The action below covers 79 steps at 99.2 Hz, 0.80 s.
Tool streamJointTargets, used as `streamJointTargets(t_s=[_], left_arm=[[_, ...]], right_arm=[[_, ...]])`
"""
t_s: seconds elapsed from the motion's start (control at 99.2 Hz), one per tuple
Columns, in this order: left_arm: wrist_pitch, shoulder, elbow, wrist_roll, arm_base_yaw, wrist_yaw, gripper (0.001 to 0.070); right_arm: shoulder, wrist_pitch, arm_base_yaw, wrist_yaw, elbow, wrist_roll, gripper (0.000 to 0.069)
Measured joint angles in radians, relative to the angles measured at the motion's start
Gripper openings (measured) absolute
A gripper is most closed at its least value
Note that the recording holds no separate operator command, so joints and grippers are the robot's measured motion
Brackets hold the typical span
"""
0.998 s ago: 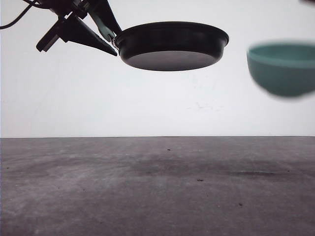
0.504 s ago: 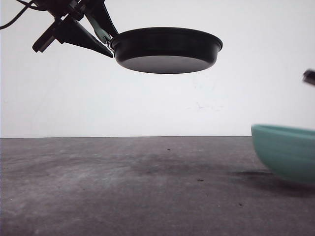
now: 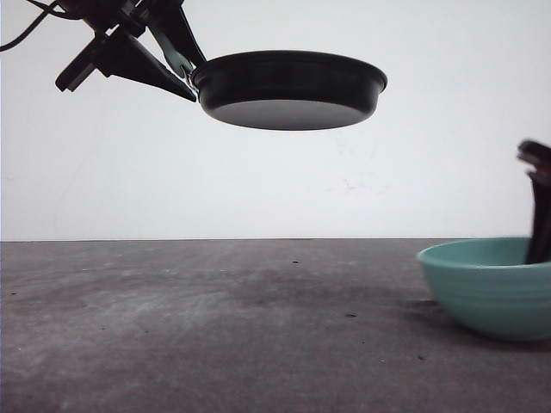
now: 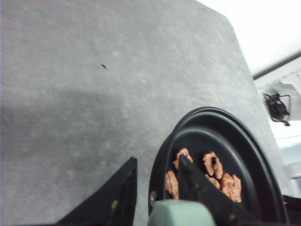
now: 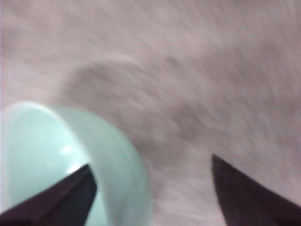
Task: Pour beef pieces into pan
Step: 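Lower the empty bowl back onto the table with the right gripper, then lower the filled pan onto the table and release the handle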
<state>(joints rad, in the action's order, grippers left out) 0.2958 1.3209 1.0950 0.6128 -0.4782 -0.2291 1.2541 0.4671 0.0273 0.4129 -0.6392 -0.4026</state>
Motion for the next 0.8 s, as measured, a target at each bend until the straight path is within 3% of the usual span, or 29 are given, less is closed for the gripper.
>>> streamJointTargets(t_s=[0.131,0.202,0.252,0.343,0.424,0.706,0.797], left_arm=[[0.000,0.000,0.000,-0.019,0.000,0.039,0.0128],[0.000,0.002,0.000,-0.044,0.000,0.062,0.0128],[0.002,0.011,0.000,-0.057,0.000,0.074,0.0128],[0.013,0.061,0.000,-0.073,0.009,0.073,0.0128],[0.026,0.125,0.000,-0.078,0.013,0.075,0.0128],[0.023,0.269,0.000,-0.101,0.013,0.078,0.0127],[0.069,0.309,0.000,-0.098,0.013,0.106,0.0127]], right_arm=[[-0.062,0.006,0.001,0.005,-0.085,0.000,0.0496],[-0.112,0.006,0.002,0.006,-0.129,-0.001,0.0471],[-0.151,0.006,0.005,0.006,-0.151,-0.002,0.0384],[-0.229,-0.013,0.013,0.006,-0.162,0.008,0.0136],[-0.294,-0.009,0.017,0.003,-0.162,0.027,0.0045],[-0.421,0.181,0.018,-0.090,-0.162,0.143,0.0007],[-0.432,0.252,0.018,-0.129,-0.162,0.184,0.0007]])
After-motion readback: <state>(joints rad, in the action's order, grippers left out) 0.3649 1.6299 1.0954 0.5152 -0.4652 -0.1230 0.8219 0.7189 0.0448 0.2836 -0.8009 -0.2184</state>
